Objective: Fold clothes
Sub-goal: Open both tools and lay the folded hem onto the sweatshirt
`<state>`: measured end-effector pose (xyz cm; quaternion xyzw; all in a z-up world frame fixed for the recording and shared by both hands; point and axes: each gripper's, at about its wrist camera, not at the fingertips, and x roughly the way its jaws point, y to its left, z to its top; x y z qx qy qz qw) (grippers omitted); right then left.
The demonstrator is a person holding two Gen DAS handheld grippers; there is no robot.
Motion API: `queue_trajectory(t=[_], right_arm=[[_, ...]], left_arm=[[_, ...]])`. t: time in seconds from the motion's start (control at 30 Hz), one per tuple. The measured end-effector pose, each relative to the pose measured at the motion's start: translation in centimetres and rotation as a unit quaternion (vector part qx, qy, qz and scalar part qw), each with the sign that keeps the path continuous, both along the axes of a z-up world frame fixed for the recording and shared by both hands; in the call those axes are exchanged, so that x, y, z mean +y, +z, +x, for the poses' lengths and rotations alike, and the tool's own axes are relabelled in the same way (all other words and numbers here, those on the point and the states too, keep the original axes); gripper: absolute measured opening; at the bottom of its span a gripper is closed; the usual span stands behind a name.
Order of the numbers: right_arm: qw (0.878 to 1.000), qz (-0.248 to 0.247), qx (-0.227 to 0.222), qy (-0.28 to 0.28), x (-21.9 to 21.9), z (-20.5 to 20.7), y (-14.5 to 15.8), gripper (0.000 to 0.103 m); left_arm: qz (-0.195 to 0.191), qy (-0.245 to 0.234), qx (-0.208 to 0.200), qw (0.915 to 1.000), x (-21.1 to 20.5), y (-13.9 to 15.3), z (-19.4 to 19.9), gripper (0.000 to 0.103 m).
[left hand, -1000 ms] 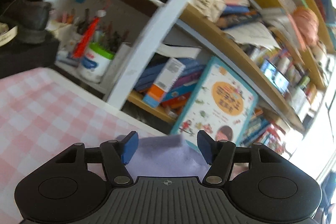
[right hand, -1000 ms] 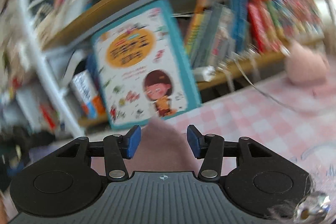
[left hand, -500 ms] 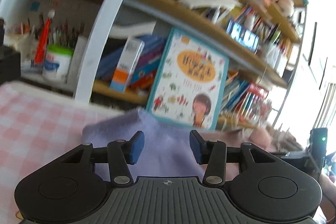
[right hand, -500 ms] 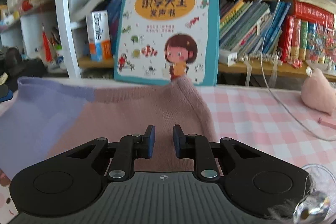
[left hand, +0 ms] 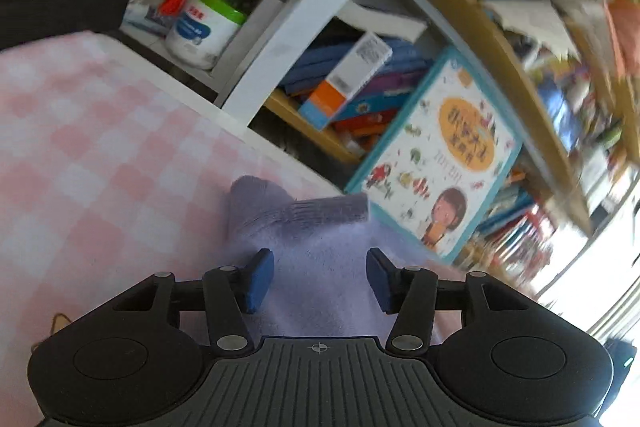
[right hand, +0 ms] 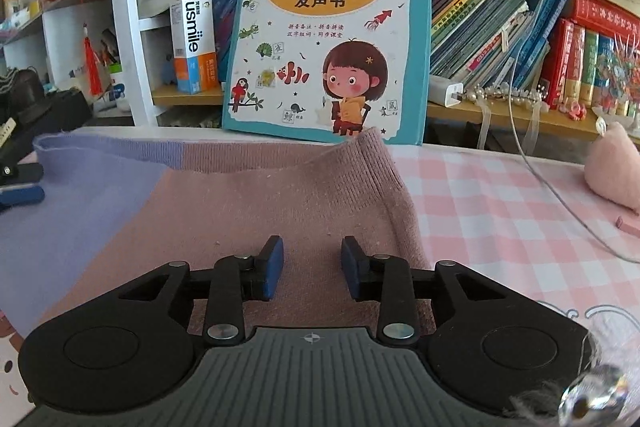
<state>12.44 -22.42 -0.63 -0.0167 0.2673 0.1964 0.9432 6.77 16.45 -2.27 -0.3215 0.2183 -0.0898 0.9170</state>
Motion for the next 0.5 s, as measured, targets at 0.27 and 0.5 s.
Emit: queue_trajectory(t=[0.27, 0.5], right_arm=[[1.0, 0.004, 0.002, -0.001, -0.1, 0.1, 0.1, 0.031], [1.0, 0.006, 0.003, 0.001, -0.1, 0.0, 0.1, 0.032]], left_arm=[[0.09, 0.044, -0.027, 0.9946, -1.3, 1.5, -1.0, 0.061], [0.058, 0.071, -0.013, 0.9957, 0.3, 1.0, -1.4, 0.065]])
